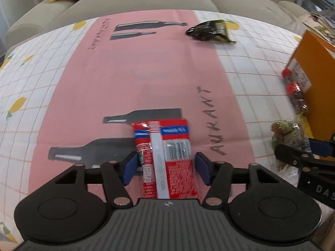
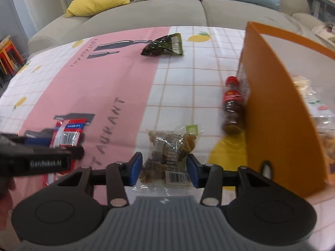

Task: Organize snacks
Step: 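Grasp the red sausage sticks with the left tool while the right grasps the brown-snack pack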

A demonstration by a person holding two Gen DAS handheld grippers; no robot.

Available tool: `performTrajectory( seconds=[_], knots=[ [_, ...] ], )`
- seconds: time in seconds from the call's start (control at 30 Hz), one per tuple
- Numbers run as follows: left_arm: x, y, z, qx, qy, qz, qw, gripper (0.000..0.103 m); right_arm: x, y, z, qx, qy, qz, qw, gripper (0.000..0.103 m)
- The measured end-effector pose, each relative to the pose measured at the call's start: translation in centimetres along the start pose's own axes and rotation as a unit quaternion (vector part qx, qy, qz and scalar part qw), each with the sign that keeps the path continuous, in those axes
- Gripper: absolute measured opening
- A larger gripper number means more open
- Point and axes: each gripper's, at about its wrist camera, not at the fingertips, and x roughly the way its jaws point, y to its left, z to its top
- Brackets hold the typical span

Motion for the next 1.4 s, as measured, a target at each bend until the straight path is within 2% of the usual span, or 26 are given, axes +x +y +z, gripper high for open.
performTrajectory(
  seconds=[0.17,0.27,0.3,0.33,0.43,0.53,0.73,1.1,1.17,1.2,1.23,1.37,1.4],
  knots=[
    [0.0,-0.6,-0.2,-0.006,-0.013,0.004,0.9999,0.063,0.0,-0.2,-0.2,-0.006,-0.011,-0.004,1.0,0.047],
    [0.0,-0.7,-0.3,-0.009,-0.017,0.014,0.9997,0.069,0.2,-0.1,-0.3,-0.008,-0.019,-0.004,1.0,0.048],
    [0.1,-0.6,-0.3,-0.016,-0.016,0.013,0.9997,0.069,0.3,-0.1,-0.3,-0.008,-0.019,-0.005,1.0,0.052],
    [0.1,-0.6,-0.2,-0.019,-0.016,0.012,0.9996,0.074,0.5,0.0,-0.4,-0.009,-0.018,-0.006,1.0,0.055],
    [0.3,-1.0,-0.3,-0.008,-0.017,0.014,0.9997,0.086,0.9,0.2,-0.7,-0.014,-0.014,-0.01,1.0,0.057],
    [0.3,-1.1,-0.3,-0.019,-0.017,0.015,0.9996,0.088,1.0,0.2,-0.9,-0.019,-0.017,-0.011,1.0,0.057],
    [0.5,-1.3,-0.8,-0.017,-0.044,0.019,0.9987,0.095,1.2,0.1,-0.9,-0.013,-0.017,-0.012,1.0,0.057],
    [0.6,-1.7,-1.2,-0.017,-0.073,0.02,0.997,0.097,1.2,-0.1,-1.1,-0.017,-0.019,-0.022,0.999,0.055],
    [0.5,-1.8,-1.3,-0.017,-0.077,0.015,0.9967,0.089,1.2,-0.2,-1.1,-0.017,-0.019,-0.021,0.999,0.055],
    [0.3,-1.9,-1.4,-0.015,-0.082,0.015,0.9964,0.075,1.2,-0.2,-1.1,-0.016,-0.019,-0.021,0.999,0.055],
    [0.1,-1.9,-1.5,-0.01,-0.086,0.012,0.9961,0.065,1.1,-0.2,-1.0,-0.016,-0.019,-0.021,0.999,0.055],
    [-0.1,-2.2,-1.6,0.002,-0.089,0.009,0.996,0.055,1.2,-0.3,-1.0,-0.017,-0.02,-0.019,0.999,0.055],
    [-0.1,-2.2,-1.5,0.004,-0.09,0.01,0.9959,0.05,1.2,-0.3,-1.0,-0.017,-0.02,-0.019,0.999,0.055]
  ],
)
